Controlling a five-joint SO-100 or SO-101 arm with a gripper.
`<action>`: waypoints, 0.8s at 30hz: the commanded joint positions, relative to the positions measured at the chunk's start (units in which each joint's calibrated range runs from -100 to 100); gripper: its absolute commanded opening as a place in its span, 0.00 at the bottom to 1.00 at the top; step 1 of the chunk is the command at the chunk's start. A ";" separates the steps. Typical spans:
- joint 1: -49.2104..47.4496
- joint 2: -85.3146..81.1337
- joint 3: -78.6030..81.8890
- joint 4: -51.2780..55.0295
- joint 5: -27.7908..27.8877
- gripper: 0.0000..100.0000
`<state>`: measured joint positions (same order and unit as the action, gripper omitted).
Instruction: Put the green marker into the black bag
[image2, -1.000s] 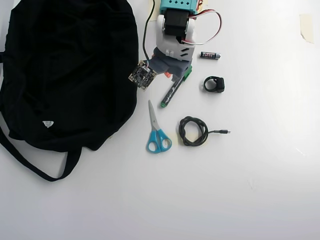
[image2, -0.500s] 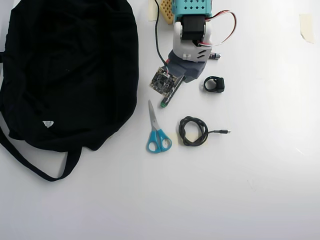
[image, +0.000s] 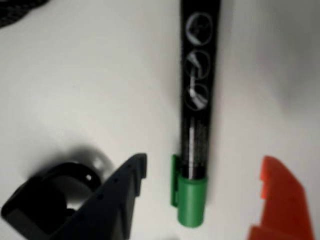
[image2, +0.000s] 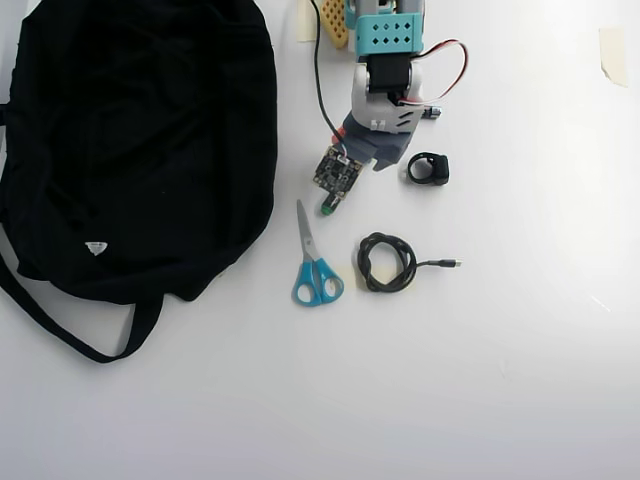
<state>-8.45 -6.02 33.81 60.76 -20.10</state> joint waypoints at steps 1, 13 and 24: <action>-1.42 -0.12 -0.20 -1.67 0.22 0.31; -0.75 10.17 -2.99 -7.53 0.12 0.31; 1.49 14.65 -2.90 -11.14 0.17 0.31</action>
<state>-7.57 7.35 31.45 50.45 -20.10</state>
